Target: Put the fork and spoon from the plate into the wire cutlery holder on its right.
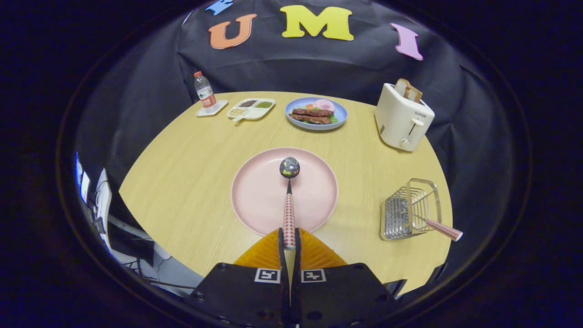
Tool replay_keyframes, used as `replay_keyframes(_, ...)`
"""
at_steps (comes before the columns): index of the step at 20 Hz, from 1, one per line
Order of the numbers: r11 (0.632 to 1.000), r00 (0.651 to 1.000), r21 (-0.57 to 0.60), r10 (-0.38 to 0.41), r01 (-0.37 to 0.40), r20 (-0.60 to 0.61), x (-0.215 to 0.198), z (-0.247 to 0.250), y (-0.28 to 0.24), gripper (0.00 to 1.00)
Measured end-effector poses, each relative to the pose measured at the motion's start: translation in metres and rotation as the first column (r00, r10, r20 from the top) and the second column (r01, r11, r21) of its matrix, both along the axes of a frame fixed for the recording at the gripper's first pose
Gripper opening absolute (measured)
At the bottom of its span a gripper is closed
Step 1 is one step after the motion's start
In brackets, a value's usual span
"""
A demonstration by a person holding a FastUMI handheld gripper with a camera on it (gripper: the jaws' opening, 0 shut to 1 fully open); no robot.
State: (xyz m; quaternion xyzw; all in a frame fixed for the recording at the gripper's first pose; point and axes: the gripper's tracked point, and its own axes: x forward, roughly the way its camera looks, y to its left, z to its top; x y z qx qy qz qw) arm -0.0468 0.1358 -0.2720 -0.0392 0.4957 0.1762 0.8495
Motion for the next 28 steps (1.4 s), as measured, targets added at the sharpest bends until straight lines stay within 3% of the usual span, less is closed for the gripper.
replay_keyframes(6,0.998,0.997,0.023,-0.062,0.062,-0.036,0.009,0.083,-0.072,0.02)
replay_keyframes(10,0.991,0.989,-0.028,-0.129,0.128,-0.074,0.010,0.108,-0.132,0.02)
replay_keyframes(18,0.978,0.948,-0.137,-0.186,0.155,-0.260,-0.001,0.090,-0.189,0.01)
replay_keyframes(28,0.966,0.835,-0.184,-0.250,0.181,-0.490,0.018,0.063,-0.189,0.02)
